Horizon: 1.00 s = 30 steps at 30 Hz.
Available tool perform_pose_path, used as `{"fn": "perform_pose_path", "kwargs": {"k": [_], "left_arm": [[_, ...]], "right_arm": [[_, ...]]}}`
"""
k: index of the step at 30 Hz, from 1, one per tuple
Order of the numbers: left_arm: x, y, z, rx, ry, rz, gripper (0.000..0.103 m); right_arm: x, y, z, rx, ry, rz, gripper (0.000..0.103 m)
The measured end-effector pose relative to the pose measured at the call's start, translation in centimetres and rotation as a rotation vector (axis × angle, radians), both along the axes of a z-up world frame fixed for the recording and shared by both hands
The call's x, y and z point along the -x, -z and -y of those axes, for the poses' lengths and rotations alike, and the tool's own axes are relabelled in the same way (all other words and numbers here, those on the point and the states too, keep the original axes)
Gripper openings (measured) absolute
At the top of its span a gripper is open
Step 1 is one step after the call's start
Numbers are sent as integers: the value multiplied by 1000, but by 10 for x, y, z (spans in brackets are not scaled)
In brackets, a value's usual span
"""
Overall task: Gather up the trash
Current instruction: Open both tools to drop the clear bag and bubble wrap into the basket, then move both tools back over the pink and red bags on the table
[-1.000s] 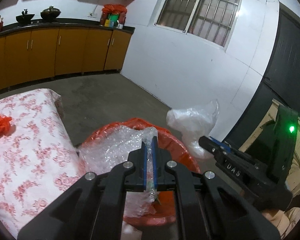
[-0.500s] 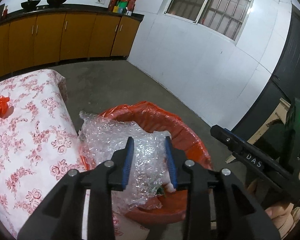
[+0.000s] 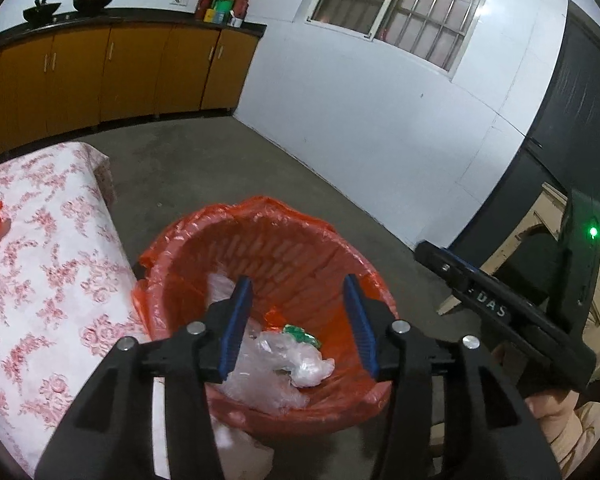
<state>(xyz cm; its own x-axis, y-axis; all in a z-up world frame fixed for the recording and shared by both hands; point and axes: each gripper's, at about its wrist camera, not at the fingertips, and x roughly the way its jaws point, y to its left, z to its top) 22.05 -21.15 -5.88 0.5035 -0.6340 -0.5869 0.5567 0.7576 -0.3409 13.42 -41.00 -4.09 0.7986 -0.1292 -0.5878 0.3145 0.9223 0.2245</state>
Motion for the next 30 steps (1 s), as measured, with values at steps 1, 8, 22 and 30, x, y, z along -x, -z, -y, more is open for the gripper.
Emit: {"fn": "perform_pose_path", "kwargs": {"k": [1, 8, 22, 30], "left_arm": [[0, -1, -3, 0, -10, 5, 50], [-4, -13, -35, -29, -107, 65, 59], [-7, -20, -136, -112, -353, 148, 73], [-11, -16, -243, -207, -604, 189, 84]], "right_arm": [[1, -1, 1, 4, 2, 2, 38], [1, -8, -12, 24, -15, 21, 49], [-21, -20, -62, 61, -108, 45, 56], [-45, -19, -112, 66, -192, 66, 70]]}}
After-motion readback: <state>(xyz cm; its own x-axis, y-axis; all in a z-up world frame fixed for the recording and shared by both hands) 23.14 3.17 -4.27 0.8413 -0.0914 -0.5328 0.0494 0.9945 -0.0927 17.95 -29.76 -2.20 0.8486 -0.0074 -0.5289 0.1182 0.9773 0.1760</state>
